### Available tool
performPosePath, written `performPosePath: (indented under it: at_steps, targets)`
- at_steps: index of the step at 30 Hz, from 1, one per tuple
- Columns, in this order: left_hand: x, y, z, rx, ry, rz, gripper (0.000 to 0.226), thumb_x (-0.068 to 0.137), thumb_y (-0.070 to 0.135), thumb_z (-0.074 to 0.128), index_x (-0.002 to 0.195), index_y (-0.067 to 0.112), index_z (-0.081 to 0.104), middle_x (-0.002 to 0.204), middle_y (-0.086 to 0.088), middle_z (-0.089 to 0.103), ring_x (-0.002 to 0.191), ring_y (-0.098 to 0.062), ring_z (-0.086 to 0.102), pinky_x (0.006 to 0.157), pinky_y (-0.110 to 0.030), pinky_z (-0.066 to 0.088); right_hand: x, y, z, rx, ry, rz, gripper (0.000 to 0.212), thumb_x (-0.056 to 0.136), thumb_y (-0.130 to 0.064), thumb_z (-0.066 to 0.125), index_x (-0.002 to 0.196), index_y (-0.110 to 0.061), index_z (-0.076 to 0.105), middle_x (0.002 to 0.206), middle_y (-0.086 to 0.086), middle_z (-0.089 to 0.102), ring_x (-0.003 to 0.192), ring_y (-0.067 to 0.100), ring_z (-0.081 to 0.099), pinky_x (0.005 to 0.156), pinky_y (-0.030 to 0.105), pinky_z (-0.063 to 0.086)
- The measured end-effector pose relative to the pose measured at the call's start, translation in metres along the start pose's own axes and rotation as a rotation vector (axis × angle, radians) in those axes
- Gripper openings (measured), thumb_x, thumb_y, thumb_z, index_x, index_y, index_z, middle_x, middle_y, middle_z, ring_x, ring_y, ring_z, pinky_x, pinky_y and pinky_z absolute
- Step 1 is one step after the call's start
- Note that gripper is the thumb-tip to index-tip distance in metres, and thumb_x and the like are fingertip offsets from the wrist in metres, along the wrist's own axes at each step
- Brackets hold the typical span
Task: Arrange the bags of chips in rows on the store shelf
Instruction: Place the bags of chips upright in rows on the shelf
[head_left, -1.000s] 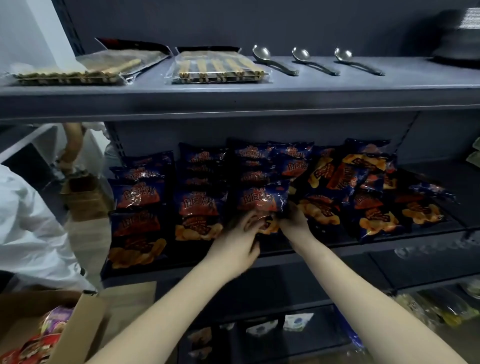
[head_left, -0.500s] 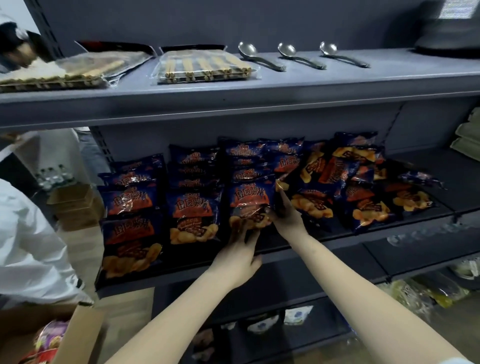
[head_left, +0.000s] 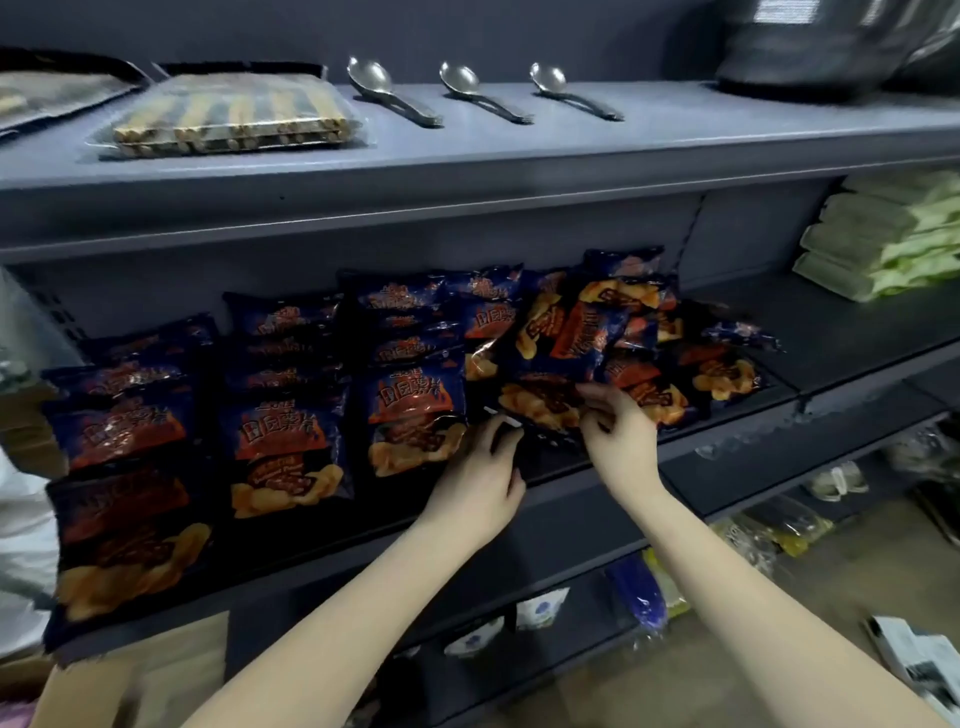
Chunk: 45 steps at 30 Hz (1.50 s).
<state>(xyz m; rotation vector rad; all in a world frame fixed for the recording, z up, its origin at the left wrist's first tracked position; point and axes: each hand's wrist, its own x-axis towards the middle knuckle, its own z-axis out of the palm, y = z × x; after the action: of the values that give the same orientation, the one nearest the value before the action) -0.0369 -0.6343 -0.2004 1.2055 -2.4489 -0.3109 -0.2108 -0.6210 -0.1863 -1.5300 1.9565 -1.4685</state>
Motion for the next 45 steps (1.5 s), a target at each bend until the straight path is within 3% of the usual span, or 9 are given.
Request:
performPosePath:
  at_steps: [6, 9, 12, 15, 17, 19, 26, 33, 45]
  targets:
    - [0.041, 0.015, 0.019, 0.118, -0.022, 0.038, 0.057, 0.09, 0.02, 0.053, 0.142, 0.014, 0.032, 0.152, -0.01, 0.021, 0.14, -0.028, 0.02, 0.111, -0.04, 0.03, 0.012, 0.018, -0.015, -0.008, 0.014, -0.027, 0.039, 0.08, 0.01, 0.05, 0.113, -0.008, 0.063, 0.111, 0.009, 0.062, 0.099, 0.021, 0.062, 0.077, 0.007, 0.044]
    - [0.057, 0.016, 0.03, 0.198, -0.068, 0.005, 0.064, 0.091, 0.027, 0.053, 0.146, 0.02, 0.022, 0.154, -0.007, 0.013, 0.142, -0.029, 0.01, 0.117, -0.039, 0.018, 0.032, 0.018, -0.023, -0.085, 0.114, -0.178, 0.037, 0.077, 0.011, 0.053, 0.107, -0.007, 0.065, 0.111, 0.011, 0.058, 0.098, 0.027, 0.06, 0.076, 0.019, 0.045]
    - [0.066, 0.016, 0.041, 0.279, -0.069, -0.005, 0.065, 0.089, 0.031, 0.053, 0.145, 0.024, 0.022, 0.154, -0.006, 0.016, 0.142, -0.031, 0.01, 0.116, -0.045, 0.013, 0.05, 0.021, -0.025, -0.147, 0.072, -0.327, 0.037, 0.078, 0.004, 0.06, 0.112, -0.01, 0.064, 0.126, 0.013, 0.05, 0.115, 0.031, 0.051, 0.09, 0.033, 0.046]
    - [0.068, 0.017, 0.048, 0.305, -0.067, -0.037, 0.065, 0.085, 0.03, 0.058, 0.143, 0.023, 0.029, 0.151, -0.008, 0.027, 0.139, -0.035, 0.021, 0.111, -0.049, 0.026, 0.063, 0.03, -0.014, -0.398, -0.117, -0.46, 0.05, 0.079, -0.018, 0.067, 0.127, -0.023, 0.055, 0.146, 0.011, 0.034, 0.136, 0.036, 0.027, 0.11, 0.051, 0.023]
    - [0.068, 0.016, 0.049, 0.327, -0.039, -0.033, 0.059, 0.081, 0.03, 0.065, 0.134, 0.02, 0.041, 0.144, -0.01, 0.039, 0.133, -0.038, 0.034, 0.1, -0.05, 0.038, 0.069, 0.036, -0.006, -0.551, -0.283, -0.436, 0.057, 0.085, -0.033, 0.062, 0.137, -0.036, 0.041, 0.156, 0.003, 0.013, 0.143, 0.034, 0.003, 0.112, 0.058, 0.003]
    - [0.068, 0.012, 0.05, 0.325, 0.006, -0.013, 0.058, 0.077, 0.028, 0.069, 0.129, 0.022, 0.044, 0.139, -0.009, 0.046, 0.128, -0.037, 0.042, 0.093, -0.049, 0.045, 0.074, 0.049, 0.0, -0.576, -0.357, -0.366, 0.052, 0.091, -0.037, 0.052, 0.14, -0.042, 0.033, 0.158, -0.004, 0.002, 0.144, 0.03, -0.009, 0.112, 0.06, -0.003]
    - [0.073, 0.011, 0.058, 0.278, 0.109, -0.018, 0.06, 0.075, 0.019, 0.074, 0.129, 0.024, 0.047, 0.137, -0.004, 0.05, 0.127, -0.031, 0.046, 0.098, -0.044, 0.043, 0.093, 0.097, -0.009, -0.526, -0.3, -0.44, 0.052, 0.092, -0.024, 0.055, 0.139, -0.039, 0.037, 0.157, 0.0, 0.014, 0.144, 0.035, 0.003, 0.11, 0.061, 0.022]
    - [0.089, 0.031, 0.073, 0.235, 0.199, -0.02, 0.063, 0.067, 0.016, 0.082, 0.123, 0.019, 0.055, 0.13, -0.008, 0.057, 0.12, -0.032, 0.054, 0.098, -0.041, 0.04, 0.121, 0.124, -0.029, -0.519, -0.346, -0.477, 0.054, 0.091, -0.021, 0.055, 0.139, -0.038, 0.035, 0.157, -0.001, 0.009, 0.144, 0.032, -0.002, 0.11, 0.06, 0.021]
    - [0.104, 0.054, 0.099, 0.236, 0.277, -0.034, 0.068, 0.066, 0.012, 0.082, 0.124, 0.018, 0.047, 0.128, -0.012, 0.058, 0.118, -0.037, 0.054, 0.098, -0.048, 0.042, 0.134, 0.138, -0.044, -0.478, -0.367, -0.497, 0.057, 0.09, -0.018, 0.057, 0.14, -0.034, 0.036, 0.156, 0.004, 0.018, 0.144, 0.036, 0.005, 0.11, 0.058, 0.024]
